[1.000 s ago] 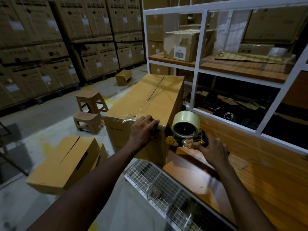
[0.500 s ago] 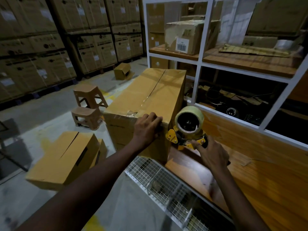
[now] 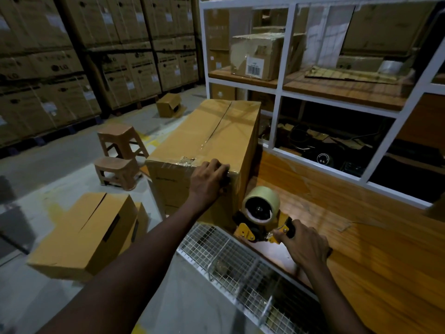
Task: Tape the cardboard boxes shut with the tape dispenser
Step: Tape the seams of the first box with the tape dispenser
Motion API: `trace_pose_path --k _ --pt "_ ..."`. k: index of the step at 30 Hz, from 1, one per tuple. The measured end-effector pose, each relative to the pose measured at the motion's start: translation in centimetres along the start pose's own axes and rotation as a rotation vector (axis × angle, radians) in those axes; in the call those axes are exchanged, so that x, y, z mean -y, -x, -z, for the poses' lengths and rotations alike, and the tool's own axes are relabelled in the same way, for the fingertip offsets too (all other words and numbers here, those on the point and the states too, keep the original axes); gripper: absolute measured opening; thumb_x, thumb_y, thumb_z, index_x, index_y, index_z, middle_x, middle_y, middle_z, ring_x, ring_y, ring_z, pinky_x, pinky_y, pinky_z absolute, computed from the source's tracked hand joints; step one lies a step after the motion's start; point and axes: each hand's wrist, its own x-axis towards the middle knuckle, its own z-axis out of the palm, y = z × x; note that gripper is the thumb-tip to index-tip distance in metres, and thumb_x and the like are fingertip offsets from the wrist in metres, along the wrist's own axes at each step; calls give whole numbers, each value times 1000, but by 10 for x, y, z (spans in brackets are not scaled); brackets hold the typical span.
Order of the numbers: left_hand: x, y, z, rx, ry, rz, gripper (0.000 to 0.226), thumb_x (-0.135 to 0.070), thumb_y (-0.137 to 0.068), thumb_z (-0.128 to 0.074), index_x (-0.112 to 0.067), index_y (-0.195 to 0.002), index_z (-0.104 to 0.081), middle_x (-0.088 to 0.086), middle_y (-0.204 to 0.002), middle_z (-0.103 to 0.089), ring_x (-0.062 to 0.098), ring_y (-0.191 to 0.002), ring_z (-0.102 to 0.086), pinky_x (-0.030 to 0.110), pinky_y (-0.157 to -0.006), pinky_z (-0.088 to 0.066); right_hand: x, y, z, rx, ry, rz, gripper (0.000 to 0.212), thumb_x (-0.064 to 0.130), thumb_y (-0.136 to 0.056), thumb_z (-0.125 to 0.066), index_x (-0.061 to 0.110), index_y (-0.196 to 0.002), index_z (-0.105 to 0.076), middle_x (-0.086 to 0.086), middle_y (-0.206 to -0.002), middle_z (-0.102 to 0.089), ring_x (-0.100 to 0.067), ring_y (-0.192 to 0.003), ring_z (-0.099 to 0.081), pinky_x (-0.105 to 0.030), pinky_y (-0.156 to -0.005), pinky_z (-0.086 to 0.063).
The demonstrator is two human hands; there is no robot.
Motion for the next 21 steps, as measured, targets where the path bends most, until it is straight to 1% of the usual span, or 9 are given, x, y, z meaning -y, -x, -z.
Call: trace_pose_path --k 3,6,8,11,13,15,17,19,21 --pt "0 2 2 21 38 10 55 -26 -69 -86 -17 -119 -65 10 -106 -63 27 -82 -60 31 -61 -46 3 5 3 -82 -129 -89 85 96 -66 -14 25 -87 -55 5 -66 -55 -22 -62 -55 -38 -67 -50" --pt "5 6 5 45 81 -20 61 -26 -74 -80 -17 -131 -60 10 -117 -61 27 -94 -60 34 -70 -48 10 -3 25 -198 -221 -187 85 93 -66 -26 22 -97 -62 -5 -82 -68 -31 -77 -63 -37 -71 -49" --pt "12 6 8 67 132 -30 61 -28 -80 -72 -19 -137 -55 9 -126 -58 25 -103 -57 36 -78 -49 20 -11 44 -273 -252 -203 85 90 -66 -32 21 -104 -63 -9 -90 -70 -33 -85 -65 -36 -72 -46" --pt "29 5 14 49 215 -48 55 -22 -80 -69 -17 -133 -59 9 -125 -62 25 -103 -59 41 -87 -49 38 -24 69 -391 -297 -199 90 92 -65 -33 17 -103 -65 -12 -89 -70 -35 -85 -65 -37 -71 -47" --pt "46 6 20 -10 225 -57 48 -21 -79 -67 -17 -127 -64 9 -120 -65 26 -104 -60 46 -91 -48 55 -33 82 -449 -316 -202 94 96 -64 -32 16 -103 -64 -14 -90 -70 -37 -87 -64 -43 -76 -49" --pt "72 7 27 -74 247 8 44 -28 -80 -56 -19 -122 -66 6 -118 -66 25 -107 -60 46 -93 -44 73 -42 89 -476 -366 -183 99 99 -60 -26 18 -104 -62 -13 -94 -70 -37 -92 -64 -51 -83 -49" --pt "104 9 35 -149 288 103 45 -31 -80 -49 -19 -118 -69 5 -116 -66 24 -105 -60 44 -91 -47 93 -52 93 -482 -391 -164 99 100 -60 -24 20 -107 -60 -11 -97 -69 -36 -95 -63 -53 -85 -48" --pt "138 13 41 -216 316 204 42 -24 -79 -54 -18 -117 -71 7 -115 -65 26 -105 -59 43 -89 -50 118 -59 96 -484 -372 -147 93 96 -65 -27 19 -108 -59 -11 -98 -69 -36 -97 -62 -52 -85 -47" --pt "169 18 43 -251 362 298 40 -10 -80 -60 -16 -119 -70 10 -116 -62 27 -108 -56 41 -93 -46 147 -66 100 -491 -333 -134 80 87 -73 -37 19 -106 -59 -11 -97 -68 -36 -98 -61 -50 -86 -46"
